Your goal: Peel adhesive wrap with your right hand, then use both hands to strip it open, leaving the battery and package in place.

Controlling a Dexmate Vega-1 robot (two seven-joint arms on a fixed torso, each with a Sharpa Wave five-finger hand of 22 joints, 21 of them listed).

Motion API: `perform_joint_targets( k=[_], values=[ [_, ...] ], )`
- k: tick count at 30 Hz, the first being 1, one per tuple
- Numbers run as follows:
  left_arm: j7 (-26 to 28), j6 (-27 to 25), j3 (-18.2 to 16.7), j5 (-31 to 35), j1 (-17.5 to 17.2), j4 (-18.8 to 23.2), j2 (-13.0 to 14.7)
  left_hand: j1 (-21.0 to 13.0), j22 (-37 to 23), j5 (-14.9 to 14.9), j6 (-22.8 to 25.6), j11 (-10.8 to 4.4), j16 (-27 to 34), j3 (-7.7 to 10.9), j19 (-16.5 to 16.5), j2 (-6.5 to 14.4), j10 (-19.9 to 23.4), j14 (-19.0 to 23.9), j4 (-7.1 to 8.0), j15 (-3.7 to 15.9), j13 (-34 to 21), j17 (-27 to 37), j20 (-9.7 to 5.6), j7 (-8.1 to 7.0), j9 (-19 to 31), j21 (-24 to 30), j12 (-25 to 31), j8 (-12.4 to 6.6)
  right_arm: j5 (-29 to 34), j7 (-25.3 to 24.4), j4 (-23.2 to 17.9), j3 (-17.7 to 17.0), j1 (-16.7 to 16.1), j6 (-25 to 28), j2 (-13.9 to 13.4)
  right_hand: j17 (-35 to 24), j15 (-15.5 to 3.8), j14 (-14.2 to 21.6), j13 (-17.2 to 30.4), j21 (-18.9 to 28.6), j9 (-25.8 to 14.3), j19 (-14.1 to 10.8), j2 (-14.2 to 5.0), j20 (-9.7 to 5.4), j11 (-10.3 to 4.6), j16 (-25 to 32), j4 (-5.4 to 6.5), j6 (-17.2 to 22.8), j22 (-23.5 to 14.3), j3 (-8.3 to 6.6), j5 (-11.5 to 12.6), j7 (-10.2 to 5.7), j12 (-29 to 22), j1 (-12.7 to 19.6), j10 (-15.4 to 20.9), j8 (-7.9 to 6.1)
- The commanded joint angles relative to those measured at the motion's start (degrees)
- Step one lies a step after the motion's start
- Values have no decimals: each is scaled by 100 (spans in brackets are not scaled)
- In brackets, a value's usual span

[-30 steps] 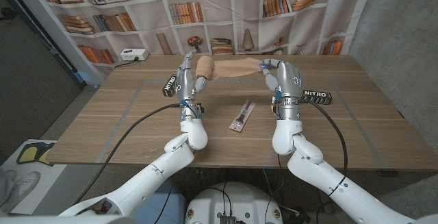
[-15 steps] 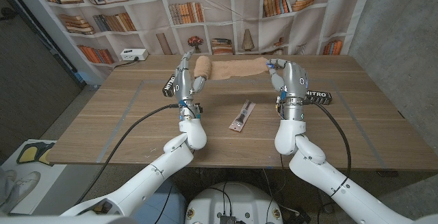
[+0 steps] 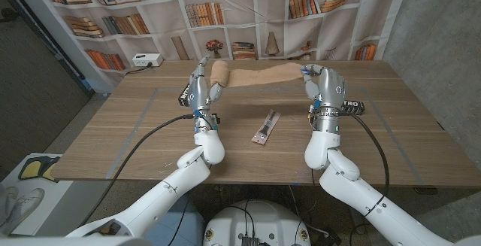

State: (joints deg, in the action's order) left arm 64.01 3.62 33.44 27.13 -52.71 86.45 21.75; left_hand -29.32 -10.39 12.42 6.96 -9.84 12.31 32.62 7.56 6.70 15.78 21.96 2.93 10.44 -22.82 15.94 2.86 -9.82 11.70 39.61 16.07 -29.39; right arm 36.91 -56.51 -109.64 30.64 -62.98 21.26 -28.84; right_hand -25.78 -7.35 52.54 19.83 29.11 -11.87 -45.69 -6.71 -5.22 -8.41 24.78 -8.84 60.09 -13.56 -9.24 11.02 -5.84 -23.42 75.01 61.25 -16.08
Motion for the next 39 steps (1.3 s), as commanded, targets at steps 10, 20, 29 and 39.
perform_joint_targets(
  k=[10,20,29,39],
  values=[
    [-1,8,-45,-64,-47,59,78,62,-22,27,48,17,37,5,63,37,112,179,28,99,-11,-22,18,2,8,-16,42,34,-110,-190,-107,-227,-101,372,10,-17,-654,52,30,79,-11,38,-13,-120,15,-31,-8,51,-2,17,35,13,-26,70,47,59],
    [-1,22,-256,-1,-195,136,28,68,-22,31,53,26,31,11,87,46,121,204,27,122,-6,-44,-6,11,3,-19,41,51,-164,-274,-157,-297,-200,503,13,-30,-654,59,34,114,-14,57,-13,-120,16,-45,-6,61,7,21,35,14,-25,75,53,75],
    [-1,87,-375,36,-265,149,27,56,-12,37,54,42,-11,27,90,37,130,181,-2,166,0,-100,-181,19,-2,-44,37,77,-230,-400,-213,-398,-324,690,74,-32,-655,60,33,145,-16,78,-13,-119,4,-67,-3,73,15,25,36,19,-18,77,52,89],
    [-1,183,-519,106,-358,127,-42,72,-8,37,30,43,-28,26,79,40,106,170,3,147,4,-131,-147,21,-4,-66,22,106,-339,-456,-244,-504,-389,764,75,-42,-655,73,29,184,-19,99,-14,-123,33,-82,-3,65,26,27,36,23,-11,85,59,113]
  ],
)
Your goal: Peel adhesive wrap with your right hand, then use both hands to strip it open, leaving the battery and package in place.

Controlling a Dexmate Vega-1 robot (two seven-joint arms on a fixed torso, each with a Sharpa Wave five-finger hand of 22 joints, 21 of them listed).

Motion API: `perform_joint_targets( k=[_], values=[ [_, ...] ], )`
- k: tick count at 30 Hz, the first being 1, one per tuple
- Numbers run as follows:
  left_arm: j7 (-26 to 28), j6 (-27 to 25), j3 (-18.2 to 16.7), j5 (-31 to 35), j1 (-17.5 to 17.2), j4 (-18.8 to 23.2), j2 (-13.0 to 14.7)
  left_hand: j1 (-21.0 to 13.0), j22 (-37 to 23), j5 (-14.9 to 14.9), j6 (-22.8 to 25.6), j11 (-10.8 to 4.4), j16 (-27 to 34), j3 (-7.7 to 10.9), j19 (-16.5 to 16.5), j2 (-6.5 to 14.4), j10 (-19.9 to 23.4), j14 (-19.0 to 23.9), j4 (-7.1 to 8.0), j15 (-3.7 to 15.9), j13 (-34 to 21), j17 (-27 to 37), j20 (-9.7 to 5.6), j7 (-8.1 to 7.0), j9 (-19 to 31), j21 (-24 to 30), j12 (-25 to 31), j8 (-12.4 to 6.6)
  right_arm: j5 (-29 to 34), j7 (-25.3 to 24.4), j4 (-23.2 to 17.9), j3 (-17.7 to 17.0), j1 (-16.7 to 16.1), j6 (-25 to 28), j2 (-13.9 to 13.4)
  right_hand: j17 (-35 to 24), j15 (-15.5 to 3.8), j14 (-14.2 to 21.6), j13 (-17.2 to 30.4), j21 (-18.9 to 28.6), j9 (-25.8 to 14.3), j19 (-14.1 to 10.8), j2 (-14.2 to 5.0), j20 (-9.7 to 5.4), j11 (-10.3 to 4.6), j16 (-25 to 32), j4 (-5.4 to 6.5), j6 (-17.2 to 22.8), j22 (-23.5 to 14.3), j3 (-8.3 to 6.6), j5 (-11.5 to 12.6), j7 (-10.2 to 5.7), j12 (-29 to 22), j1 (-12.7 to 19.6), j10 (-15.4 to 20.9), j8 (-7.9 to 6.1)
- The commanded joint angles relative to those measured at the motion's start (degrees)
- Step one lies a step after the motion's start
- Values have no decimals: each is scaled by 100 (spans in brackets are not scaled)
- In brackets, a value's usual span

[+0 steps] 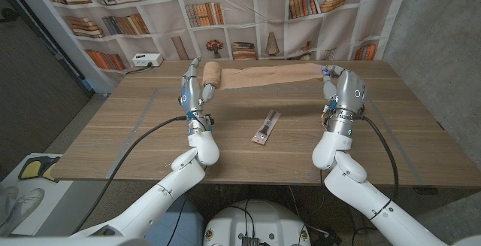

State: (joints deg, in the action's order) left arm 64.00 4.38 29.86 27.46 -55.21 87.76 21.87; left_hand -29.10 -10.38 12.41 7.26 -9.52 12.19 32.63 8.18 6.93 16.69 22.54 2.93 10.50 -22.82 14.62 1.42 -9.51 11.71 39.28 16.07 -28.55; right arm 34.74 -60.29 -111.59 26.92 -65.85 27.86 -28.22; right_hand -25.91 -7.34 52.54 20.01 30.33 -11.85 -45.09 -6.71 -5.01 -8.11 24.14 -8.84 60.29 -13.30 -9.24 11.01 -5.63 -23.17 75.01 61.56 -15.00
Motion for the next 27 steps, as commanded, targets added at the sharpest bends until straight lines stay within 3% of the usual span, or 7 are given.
perform_joint_targets(
  k=[1,12,22,27],
  values=[
    [0,113,-176,74,-122,5,-50,51,-9,38,2,8,-20,25,17,18,14,108,4,143,4,-1,-4,-14,-5,-35,21,23,-139,-70,-52,-144,-105,116,13,-29,-656,74,12,64,-21,41,-14,-144,-2,-20,-3,46,0,28,38,-1,-34,85,20,6],
    [0,142,-383,70,-338,120,-40,69,-6,38,-35,33,-45,22,21,22,-23,61,11,126,8,-28,0,-2,-6,-52,1,56,-286,11,-140,-276,-188,80,-117,-30,-656,72,22,89,-24,76,-15,-147,-19,-40,-2,51,8,30,38,-1,-32,91,18,21],
    [0,96,-482,58,-501,323,125,104,-5,36,-38,25,-47,12,19,43,-29,46,42,117,10,-39,-3,6,-6,-68,-6,73,-413,115,-264,-460,-337,158,-213,-33,-656,74,28,110,-26,96,-20,-148,-4,-53,0,61,14,31,38,1,-31,94,18,29],
    [-24,22,-446,25,-556,429,342,122,-4,35,-38,48,-48,5,20,45,-36,40,54,115,13,-48,-2,9,-6,-77,-12,82,-430,176,-322,-527,-394,237,-277,-40,-656,78,31,124,-27,108,-20,-150,-12,-58,0,54,18,33,37,-4,-27,97,12,40]
  ],
)
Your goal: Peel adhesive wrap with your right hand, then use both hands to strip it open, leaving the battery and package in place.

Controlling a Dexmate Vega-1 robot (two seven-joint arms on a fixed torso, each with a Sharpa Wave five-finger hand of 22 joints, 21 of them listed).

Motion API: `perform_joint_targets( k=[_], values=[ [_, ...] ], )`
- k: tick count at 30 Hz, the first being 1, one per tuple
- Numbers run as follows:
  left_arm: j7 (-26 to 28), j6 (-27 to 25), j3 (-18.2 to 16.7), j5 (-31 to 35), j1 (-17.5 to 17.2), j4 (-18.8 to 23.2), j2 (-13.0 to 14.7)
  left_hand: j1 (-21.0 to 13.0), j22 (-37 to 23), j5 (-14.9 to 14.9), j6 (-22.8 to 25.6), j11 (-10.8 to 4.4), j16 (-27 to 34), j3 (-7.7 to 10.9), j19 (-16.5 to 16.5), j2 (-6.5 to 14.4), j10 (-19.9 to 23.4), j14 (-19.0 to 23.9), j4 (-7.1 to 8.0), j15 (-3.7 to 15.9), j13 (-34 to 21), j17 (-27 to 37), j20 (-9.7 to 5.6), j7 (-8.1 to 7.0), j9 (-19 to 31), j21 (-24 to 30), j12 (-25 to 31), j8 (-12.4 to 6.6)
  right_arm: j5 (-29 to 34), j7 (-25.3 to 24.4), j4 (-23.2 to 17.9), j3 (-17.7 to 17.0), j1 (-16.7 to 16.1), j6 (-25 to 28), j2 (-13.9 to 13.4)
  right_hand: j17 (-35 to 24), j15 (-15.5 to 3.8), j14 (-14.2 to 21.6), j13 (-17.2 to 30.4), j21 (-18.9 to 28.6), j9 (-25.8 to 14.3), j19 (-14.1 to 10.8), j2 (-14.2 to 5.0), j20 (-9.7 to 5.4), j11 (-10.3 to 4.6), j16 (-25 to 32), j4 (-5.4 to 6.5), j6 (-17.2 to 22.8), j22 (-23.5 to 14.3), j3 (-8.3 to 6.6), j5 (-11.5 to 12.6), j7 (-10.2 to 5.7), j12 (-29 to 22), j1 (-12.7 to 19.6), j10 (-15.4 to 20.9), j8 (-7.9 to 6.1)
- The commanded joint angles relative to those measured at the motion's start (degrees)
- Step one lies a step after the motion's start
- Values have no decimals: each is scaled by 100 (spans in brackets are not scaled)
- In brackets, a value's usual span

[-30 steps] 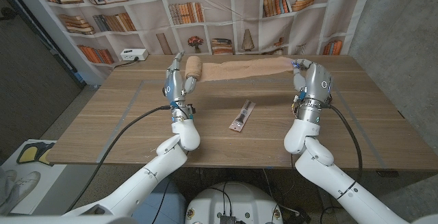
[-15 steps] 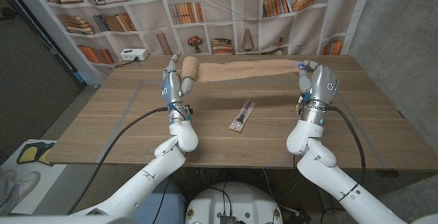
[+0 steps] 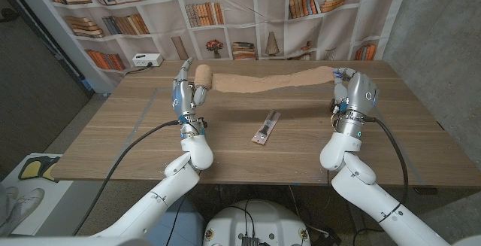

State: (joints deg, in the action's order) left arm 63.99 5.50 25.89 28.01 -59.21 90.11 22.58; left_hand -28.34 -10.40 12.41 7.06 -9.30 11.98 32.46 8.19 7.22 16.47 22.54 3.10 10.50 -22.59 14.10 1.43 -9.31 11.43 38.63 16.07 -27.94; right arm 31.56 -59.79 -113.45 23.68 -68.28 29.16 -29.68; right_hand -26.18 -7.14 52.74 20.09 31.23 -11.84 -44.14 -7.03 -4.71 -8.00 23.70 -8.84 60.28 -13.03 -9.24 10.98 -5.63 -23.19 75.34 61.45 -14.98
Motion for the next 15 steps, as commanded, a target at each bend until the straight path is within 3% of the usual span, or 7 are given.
perform_joint_targets(
  k=[1,15],
  values=[
    [-22,-115,-45,-26,-172,217,312,49,-3,35,-21,27,-28,21,19,15,-16,37,39,110,-11,3,-3,-12,22,-13,-13,24,-110,122,-142,-212,-155,134,-126,-12,-676,56,26,37,-28,15,12,-180,-22,-16,0,55,-7,33,40,1,-25,64,20,39],
    [1,44,-195,-137,-305,317,529,76,-1,37,-13,41,-37,14,17,17,-26,12,52,85,-5,-23,3,7,21,-37,-25,43,-137,90,-310,-305,-208,416,-16,-16,-676,60,29,83,-32,40,9,-181,-12,-41,4,71,5,38,38,13,-19,66,25,55]
  ],
)
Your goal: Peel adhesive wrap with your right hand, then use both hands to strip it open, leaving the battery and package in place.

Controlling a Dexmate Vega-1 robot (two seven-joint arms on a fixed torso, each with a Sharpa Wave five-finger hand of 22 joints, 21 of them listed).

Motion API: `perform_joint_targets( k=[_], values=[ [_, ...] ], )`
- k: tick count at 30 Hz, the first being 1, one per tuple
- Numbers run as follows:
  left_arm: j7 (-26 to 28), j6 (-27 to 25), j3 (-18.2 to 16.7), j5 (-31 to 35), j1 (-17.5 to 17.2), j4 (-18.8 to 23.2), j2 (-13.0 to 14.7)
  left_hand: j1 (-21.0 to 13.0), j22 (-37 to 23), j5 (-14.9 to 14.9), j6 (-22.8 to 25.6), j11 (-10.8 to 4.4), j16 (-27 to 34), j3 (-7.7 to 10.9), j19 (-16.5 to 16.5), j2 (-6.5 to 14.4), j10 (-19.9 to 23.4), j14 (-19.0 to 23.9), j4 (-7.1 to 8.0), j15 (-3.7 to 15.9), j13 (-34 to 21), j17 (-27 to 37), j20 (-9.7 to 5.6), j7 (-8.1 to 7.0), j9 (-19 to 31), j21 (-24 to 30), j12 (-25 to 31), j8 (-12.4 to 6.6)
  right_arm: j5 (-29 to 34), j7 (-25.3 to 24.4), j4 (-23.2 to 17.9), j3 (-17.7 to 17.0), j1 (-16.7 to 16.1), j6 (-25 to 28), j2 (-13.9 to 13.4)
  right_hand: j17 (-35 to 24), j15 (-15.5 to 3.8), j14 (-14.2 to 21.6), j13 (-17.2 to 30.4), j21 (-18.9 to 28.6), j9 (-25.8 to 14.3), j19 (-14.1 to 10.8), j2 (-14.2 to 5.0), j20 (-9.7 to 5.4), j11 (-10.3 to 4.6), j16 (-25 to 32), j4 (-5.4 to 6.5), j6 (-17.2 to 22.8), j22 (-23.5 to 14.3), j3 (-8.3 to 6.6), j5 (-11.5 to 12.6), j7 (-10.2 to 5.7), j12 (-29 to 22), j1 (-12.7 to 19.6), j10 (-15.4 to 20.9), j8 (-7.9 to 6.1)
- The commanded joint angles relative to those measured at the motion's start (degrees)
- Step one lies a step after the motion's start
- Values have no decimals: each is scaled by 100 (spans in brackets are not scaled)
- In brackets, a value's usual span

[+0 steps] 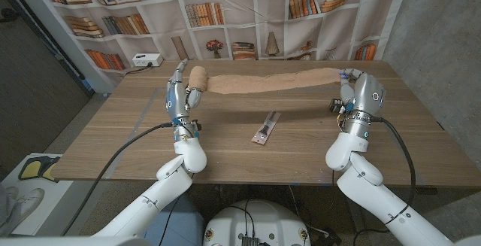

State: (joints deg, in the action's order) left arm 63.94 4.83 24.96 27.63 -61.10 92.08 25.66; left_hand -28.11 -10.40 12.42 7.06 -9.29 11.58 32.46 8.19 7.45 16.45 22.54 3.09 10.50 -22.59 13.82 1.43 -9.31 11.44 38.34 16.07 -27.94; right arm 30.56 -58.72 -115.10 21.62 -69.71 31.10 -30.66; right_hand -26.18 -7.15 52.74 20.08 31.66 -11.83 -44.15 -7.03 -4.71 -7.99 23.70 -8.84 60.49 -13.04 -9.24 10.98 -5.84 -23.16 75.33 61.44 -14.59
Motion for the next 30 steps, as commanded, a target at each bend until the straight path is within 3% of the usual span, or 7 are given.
perform_joint_targets(
  k=[1,18,26,30],
  values=[
    [6,127,-109,-118,-122,125,241,55,-1,37,-11,44,1,13,14,-6,-27,3,53,76,-4,3,5,6,20,-11,-26,44,-48,-21,-148,-101,-69,235,99,-20,-676,63,29,45,-32,41,8,-184,-9,-40,5,55,7,39,38,29,-23,66,33,17],
    [6,241,-202,-153,-273,299,414,72,0,43,-15,66,-10,18,10,6,-41,-40,59,23,3,-25,27,23,20,-40,-41,71,-216,-36,-185,-324,-86,354,149,-35,-676,71,45,90,-36,83,5,-186,-12,-60,7,52,21,44,38,19,-15,68,19,40],
    [6,351,-596,124,-383,280,105,81,1,44,-19,97,-9,19,3,7,-53,-53,60,-3,7,-39,41,44,20,-59,-51,87,-355,13,-200,-481,-100,432,142,-38,-676,72,43,117,-38,91,6,-185,-13,-72,6,59,28,46,39,20,-15,72,36,48],
    [3,406,-602,68,-345,215,134,85,1,44,-17,149,-6,19,1,6,-47,-56,59,-34,9,-48,44,63,20,-69,-52,95,-404,5,-246,-550,-188,510,148,-47,-676,81,47,130,-39,95,6,-186,-11,-71,5,60,31,47,40,37,-10,73,25,52]
  ],
)
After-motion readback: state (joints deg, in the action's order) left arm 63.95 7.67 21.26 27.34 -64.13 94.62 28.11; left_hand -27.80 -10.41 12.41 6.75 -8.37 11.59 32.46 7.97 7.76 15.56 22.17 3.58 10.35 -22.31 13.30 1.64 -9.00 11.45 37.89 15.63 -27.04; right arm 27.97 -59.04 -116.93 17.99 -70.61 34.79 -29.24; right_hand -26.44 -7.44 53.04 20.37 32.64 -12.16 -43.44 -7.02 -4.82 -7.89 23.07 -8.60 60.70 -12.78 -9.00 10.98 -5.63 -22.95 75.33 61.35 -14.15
